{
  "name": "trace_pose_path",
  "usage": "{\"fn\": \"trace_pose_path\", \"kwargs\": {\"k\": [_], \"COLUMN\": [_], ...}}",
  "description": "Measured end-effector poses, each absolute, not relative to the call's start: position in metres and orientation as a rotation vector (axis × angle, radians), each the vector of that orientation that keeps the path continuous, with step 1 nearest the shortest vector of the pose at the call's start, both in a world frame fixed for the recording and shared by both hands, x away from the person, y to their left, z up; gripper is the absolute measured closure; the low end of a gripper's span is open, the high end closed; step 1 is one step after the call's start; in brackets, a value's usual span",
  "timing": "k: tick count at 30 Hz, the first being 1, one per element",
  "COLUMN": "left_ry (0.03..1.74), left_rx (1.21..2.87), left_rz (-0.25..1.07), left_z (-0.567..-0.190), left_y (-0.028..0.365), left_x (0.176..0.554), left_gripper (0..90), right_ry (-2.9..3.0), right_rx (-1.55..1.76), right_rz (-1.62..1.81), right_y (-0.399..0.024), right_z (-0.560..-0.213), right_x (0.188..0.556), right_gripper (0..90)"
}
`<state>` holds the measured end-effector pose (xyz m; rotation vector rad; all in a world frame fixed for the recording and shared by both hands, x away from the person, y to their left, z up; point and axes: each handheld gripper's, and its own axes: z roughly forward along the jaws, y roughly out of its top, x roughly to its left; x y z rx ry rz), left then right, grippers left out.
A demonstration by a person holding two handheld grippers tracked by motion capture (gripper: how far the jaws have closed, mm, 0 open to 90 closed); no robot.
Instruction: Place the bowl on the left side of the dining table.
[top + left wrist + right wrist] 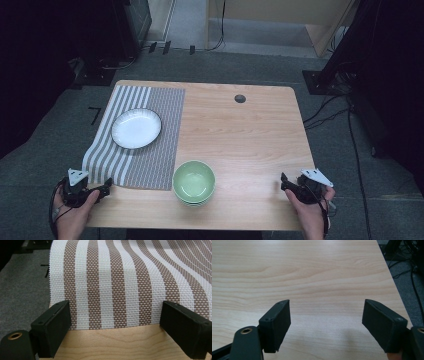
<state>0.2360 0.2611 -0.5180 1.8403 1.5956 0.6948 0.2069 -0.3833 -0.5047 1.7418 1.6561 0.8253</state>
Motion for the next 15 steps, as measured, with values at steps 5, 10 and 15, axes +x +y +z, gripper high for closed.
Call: {"fn": "trace_pose_path", "kwargs": {"k": [5, 10, 15], "left_ry": [1.589, 1.586, 1.588], "left_rx": [1.845, 1.846, 1.845], "left_rz": [0.693, 0.692, 0.693], "left_z": [-0.518, -0.518, -0.518], "left_y": [0.262, 0.262, 0.262], "left_x": [0.236, 0.237, 0.237], "left_gripper": [9.3, 9.3, 9.3], "right_ry": [1.657, 1.654, 1.658], "right_rx": [1.716, 1.693, 1.67], "right_rz": [0.844, 0.865, 0.887], "right_y": [-0.376, -0.371, -0.364], "right_z": [-0.495, -0.487, -0.48], "right_x": [0.206, 0.206, 0.205], "right_gripper": [23.9, 24.3, 24.5]}}
